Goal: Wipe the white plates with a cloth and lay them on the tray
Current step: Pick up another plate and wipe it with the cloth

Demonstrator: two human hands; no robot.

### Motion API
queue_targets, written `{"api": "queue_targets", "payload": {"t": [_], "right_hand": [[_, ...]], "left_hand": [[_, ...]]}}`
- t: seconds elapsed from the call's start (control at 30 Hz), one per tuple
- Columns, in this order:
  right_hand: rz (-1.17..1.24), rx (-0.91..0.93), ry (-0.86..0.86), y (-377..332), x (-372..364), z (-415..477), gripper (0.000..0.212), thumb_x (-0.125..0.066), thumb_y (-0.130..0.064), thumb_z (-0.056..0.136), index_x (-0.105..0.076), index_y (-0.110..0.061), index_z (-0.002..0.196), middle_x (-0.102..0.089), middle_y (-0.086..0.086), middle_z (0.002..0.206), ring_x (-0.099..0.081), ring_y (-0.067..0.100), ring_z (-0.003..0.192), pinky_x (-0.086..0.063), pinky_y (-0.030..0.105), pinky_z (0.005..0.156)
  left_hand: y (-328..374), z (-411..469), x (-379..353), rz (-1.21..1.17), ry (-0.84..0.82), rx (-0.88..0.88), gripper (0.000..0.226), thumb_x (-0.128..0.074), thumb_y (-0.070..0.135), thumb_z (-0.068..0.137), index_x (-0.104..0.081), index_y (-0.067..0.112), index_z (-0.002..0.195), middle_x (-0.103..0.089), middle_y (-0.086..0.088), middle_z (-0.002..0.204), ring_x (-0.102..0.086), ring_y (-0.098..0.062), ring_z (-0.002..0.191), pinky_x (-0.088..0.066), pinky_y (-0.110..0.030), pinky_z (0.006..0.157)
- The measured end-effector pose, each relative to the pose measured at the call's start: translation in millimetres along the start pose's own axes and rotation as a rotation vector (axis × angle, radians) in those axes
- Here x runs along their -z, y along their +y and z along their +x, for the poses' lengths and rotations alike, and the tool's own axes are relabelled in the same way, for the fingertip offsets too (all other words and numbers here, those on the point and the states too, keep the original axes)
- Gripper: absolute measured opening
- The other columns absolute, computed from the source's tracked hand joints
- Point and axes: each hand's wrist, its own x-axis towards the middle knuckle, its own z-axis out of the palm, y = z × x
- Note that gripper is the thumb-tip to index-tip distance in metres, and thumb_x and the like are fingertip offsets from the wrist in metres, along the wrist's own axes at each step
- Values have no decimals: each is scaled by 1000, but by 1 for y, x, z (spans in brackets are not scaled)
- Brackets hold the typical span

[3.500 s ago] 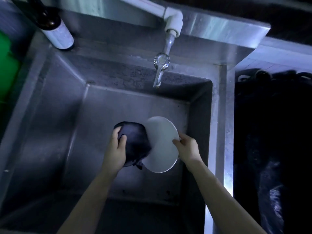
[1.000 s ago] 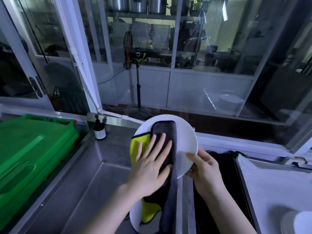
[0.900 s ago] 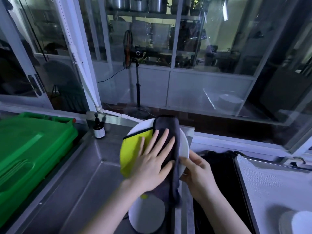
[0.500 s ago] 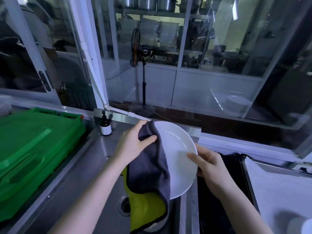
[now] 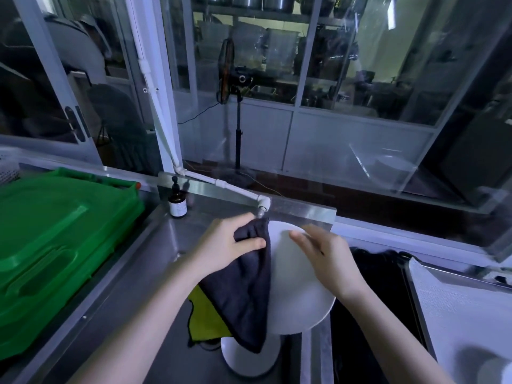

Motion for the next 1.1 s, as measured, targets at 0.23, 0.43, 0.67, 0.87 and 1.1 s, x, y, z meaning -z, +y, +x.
{"api": "queue_targets", "payload": {"t": [0.23, 0.43, 0.67, 0.87, 1.1], "right_hand": [[314, -215, 244, 12, 2, -2, 47, -56, -32, 101, -47, 7, 76, -38, 2, 67, -34, 13, 64, -28, 33, 60], [-30, 59, -40, -10, -2, 3, 41, -62, -27, 97, -41, -29, 62, -45, -18, 53, -38, 1, 52, -32, 13, 54], [246, -199, 237, 7, 0, 0, 42, -61, -38, 97, -54, -5, 71, -41, -8, 62, -36, 8, 60, -30, 25, 55], [500, -378, 256, 8, -11, -11, 27, -62, -37, 94, -59, -20, 73, -53, -2, 67, -46, 11, 66, -37, 31, 61], [29, -32, -206, 4, 24, 26, 20, -74, -36, 87, -70, -17, 92, -69, -3, 82, -61, 9, 75, -45, 26, 72]], "left_hand": [[-7, -14, -7, -334, 312, 146, 15, -74, 18, 86, -66, 22, 99, -74, 9, 95, -68, -6, 93, -52, -26, 85], [5, 4, 6, 34, -53, -81, 31, -83, 25, 77, -65, 43, 94, -66, 27, 86, -56, 11, 84, -43, -14, 80], [-16, -16, -13, -344, 331, 79, 44, -73, 15, 87, -62, 37, 124, -67, 29, 116, -59, 7, 114, -43, -15, 98], [-19, -28, -34, -680, 495, 269, 35, -67, 9, 91, -64, 39, 108, -73, 15, 106, -67, -3, 103, -52, -13, 78], [3, -14, -6, -185, 162, 20, 39, -75, 11, 85, -63, 34, 114, -71, 23, 105, -62, 6, 102, -43, -7, 85]]}}
